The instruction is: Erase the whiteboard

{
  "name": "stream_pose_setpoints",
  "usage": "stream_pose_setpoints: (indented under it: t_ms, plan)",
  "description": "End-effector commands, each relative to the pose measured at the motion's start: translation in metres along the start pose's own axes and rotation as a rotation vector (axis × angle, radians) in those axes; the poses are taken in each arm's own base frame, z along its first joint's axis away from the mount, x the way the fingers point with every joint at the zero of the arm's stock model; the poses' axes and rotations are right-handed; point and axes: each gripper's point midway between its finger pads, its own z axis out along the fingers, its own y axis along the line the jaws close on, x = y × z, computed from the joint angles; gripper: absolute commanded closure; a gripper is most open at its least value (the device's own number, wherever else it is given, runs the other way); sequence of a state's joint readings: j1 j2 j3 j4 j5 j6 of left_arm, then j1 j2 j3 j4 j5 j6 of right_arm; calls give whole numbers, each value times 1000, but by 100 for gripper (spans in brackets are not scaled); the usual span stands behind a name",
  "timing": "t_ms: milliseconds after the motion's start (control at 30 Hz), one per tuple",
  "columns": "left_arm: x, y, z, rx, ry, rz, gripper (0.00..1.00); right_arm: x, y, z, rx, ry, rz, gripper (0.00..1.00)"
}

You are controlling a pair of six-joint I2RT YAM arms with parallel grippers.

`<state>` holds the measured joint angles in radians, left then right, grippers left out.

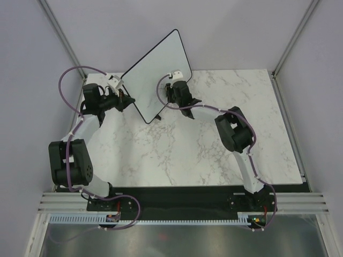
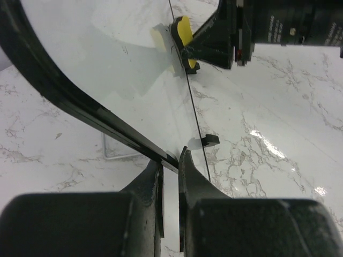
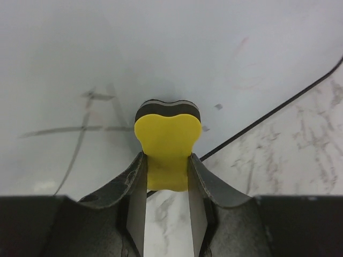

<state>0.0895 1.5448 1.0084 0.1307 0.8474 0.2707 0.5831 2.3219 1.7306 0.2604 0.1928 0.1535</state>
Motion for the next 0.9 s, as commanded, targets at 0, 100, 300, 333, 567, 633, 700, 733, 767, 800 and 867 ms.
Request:
stream_pose_setpoints:
  t_ms: [0, 100, 300, 333, 567, 633, 700, 733, 767, 800, 867]
  plan:
    - [22, 46, -1, -153, 83, 241, 98, -15, 107, -43, -277, -66, -47, 100]
    - [22, 45, 0, -147, 82, 236, 98, 9, 138, -66, -359, -54, -65, 100]
    - [26, 46, 2, -143, 87, 226, 98, 2, 168, -80, -444, -101, -56, 100]
    - [27, 45, 2, -141, 89, 223, 98, 1, 168, -79, -436, -99, -57, 100]
    - [26, 46, 1, -144, 89, 228, 98, -39, 97, -38, -219, -162, 127, 100]
    - [26, 46, 1, -145, 89, 230, 98, -49, 71, -25, -155, -179, 176, 100]
    - [26, 47, 1, -148, 91, 231, 98, -54, 56, -16, -125, -187, 222, 100]
    - [26, 47, 1, -148, 90, 232, 98, -55, 43, -11, -103, -185, 233, 100]
    - [26, 47, 1, -147, 89, 233, 98, -51, 37, -6, -88, -179, 243, 100]
    - [25, 46, 1, -145, 89, 235, 98, -57, 34, -4, -78, -188, 250, 100]
    - [25, 46, 1, -145, 89, 237, 98, -58, 21, 4, -54, -185, 258, 100]
